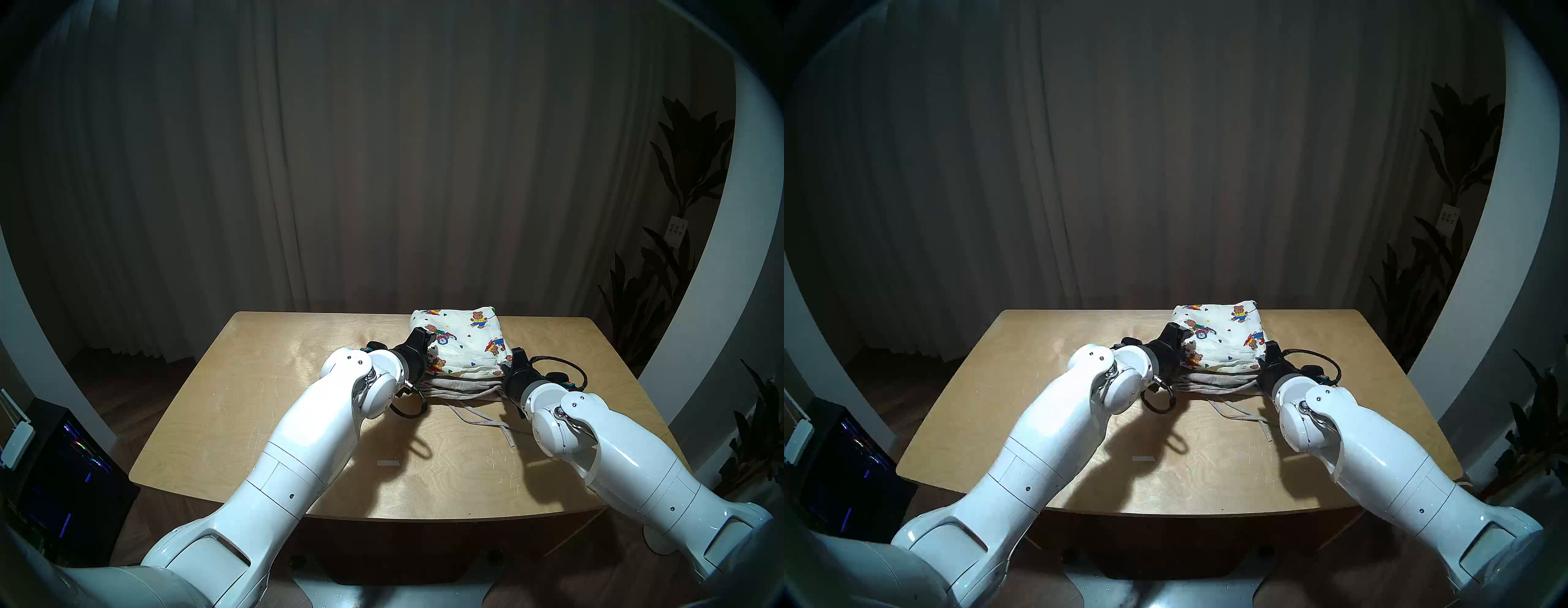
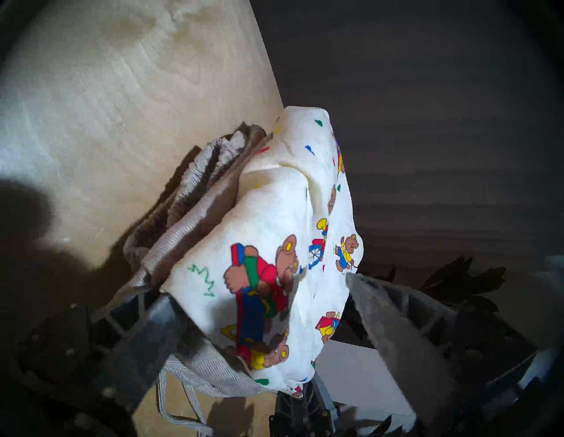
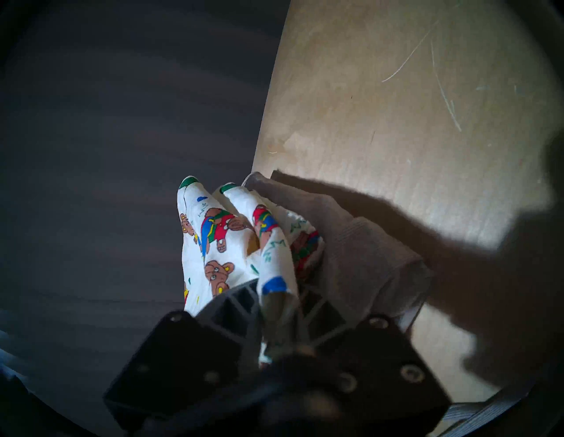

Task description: Fold pants twice and stack them

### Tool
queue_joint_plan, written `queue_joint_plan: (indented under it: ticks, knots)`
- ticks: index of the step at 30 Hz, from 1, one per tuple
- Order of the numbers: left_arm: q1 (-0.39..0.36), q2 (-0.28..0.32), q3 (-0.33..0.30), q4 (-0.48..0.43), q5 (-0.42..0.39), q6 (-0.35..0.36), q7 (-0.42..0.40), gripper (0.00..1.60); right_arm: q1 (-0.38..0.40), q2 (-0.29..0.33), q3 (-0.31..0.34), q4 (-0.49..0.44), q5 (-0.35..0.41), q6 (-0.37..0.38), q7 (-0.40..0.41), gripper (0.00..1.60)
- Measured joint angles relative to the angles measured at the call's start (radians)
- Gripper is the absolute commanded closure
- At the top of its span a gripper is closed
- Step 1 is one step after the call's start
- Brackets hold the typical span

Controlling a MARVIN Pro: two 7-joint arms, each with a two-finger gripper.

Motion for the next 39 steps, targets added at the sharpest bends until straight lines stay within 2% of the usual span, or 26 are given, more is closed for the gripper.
queue_joint_plan:
  ticks: [1,12,16,20,26,31,39]
  knots:
    - [0.004,0.000,0.000,-0.006,0.004,-0.004,0.002,0.00,-0.005,0.004,0.002,-0.005,0.001,0.000,0.000,0.00]
    - [0.057,0.020,0.010,-0.095,0.061,-0.063,0.037,0.00,-0.066,0.062,0.036,-0.079,0.039,-0.001,0.013,0.00]
    - [0.081,0.046,0.021,-0.142,0.103,-0.077,0.019,0.00,-0.099,0.093,0.060,-0.110,0.056,-0.010,0.020,0.00]
    - [0.108,0.083,0.039,-0.197,0.166,-0.091,-0.025,0.00,-0.132,0.124,0.092,-0.137,0.072,-0.023,0.034,0.00]
    - [0.133,0.148,0.049,-0.260,0.276,-0.099,-0.039,0.00,-0.154,0.163,0.138,-0.166,0.077,-0.038,0.061,0.00]
    - [0.129,0.213,0.033,-0.268,0.400,-0.078,-0.005,0.00,-0.147,0.197,0.163,-0.171,0.047,-0.038,0.087,0.00]
    - [0.103,0.312,0.020,-0.226,0.577,-0.002,0.079,0.00,-0.116,0.252,0.176,-0.129,-0.039,-0.001,0.128,0.00]
